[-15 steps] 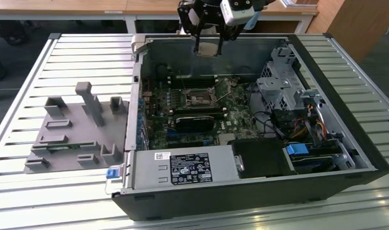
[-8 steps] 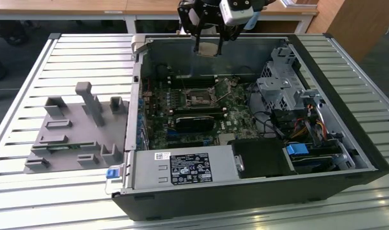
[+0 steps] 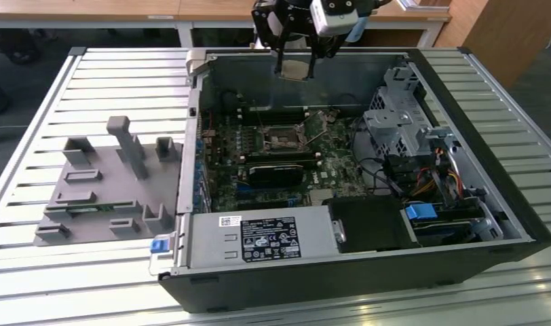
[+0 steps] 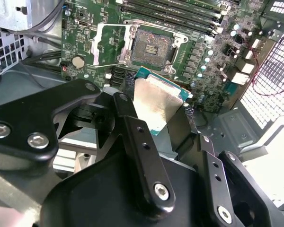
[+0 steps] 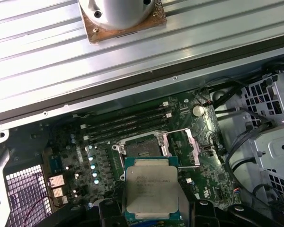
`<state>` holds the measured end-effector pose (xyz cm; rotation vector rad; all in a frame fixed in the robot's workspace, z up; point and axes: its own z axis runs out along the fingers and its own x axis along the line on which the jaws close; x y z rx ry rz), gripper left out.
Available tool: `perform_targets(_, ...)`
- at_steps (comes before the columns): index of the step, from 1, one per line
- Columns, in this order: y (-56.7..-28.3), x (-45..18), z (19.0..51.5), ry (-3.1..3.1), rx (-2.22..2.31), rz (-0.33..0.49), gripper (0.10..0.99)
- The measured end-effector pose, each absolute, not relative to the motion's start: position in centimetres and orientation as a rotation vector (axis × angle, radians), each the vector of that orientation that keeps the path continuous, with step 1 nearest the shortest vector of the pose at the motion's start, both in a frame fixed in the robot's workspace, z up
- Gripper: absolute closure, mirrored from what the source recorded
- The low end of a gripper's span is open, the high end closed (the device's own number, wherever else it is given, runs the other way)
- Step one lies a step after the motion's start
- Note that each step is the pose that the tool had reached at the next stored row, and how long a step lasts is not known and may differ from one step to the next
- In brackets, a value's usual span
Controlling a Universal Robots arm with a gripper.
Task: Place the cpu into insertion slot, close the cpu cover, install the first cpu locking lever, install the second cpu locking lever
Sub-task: 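Place the cpu into insertion slot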
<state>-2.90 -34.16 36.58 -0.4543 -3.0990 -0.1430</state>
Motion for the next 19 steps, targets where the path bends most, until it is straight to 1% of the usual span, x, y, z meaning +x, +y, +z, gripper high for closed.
perform_targets(19, -34.16, -2.9, 36.58, -3.085, -0.558, -0.143, 0.557)
